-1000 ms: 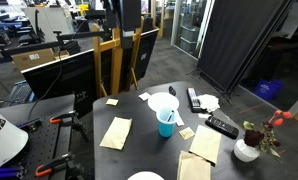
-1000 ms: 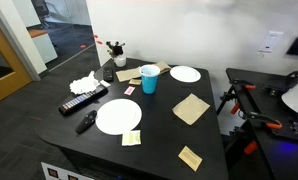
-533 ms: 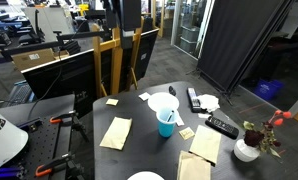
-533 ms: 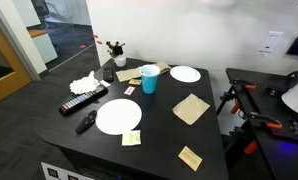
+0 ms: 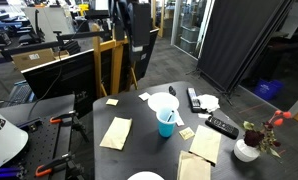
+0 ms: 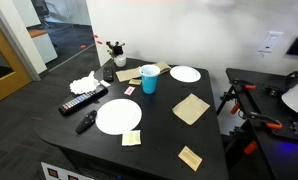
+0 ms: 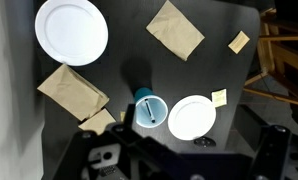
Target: Remove the marker from the blue cup
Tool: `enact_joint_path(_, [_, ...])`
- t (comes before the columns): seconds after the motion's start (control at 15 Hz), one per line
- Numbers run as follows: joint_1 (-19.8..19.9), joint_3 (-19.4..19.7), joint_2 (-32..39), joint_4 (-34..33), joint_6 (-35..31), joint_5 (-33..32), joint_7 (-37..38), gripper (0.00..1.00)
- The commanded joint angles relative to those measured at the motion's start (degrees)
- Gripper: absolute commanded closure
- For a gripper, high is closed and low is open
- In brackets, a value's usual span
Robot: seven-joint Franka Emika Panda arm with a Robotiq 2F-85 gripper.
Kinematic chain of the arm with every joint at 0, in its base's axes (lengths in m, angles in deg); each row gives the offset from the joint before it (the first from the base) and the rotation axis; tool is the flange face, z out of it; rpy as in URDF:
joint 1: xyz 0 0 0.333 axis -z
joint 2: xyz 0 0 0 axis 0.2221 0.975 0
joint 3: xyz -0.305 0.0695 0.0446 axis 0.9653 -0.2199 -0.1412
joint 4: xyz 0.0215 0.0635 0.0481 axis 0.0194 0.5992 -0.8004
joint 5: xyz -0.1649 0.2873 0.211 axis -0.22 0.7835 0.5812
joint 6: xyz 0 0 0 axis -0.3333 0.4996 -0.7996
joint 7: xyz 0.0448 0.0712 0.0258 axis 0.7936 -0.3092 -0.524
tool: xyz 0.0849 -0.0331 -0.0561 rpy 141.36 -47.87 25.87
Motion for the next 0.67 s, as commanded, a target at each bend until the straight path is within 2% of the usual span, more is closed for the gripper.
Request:
enact_joint_path(0.0, [1.1,-1.2,4.0,2.2,-7.6,3.0,-3.3,0.0])
enact_joint_path(0.27, [0.9,-2.1,8.3,5.8,-18.8,6.8,-9.3,0.0])
enact_joint_path(0.6, [1.2,-4.2,13.9,7.8,-27.8,13.5,-19.4,0.0])
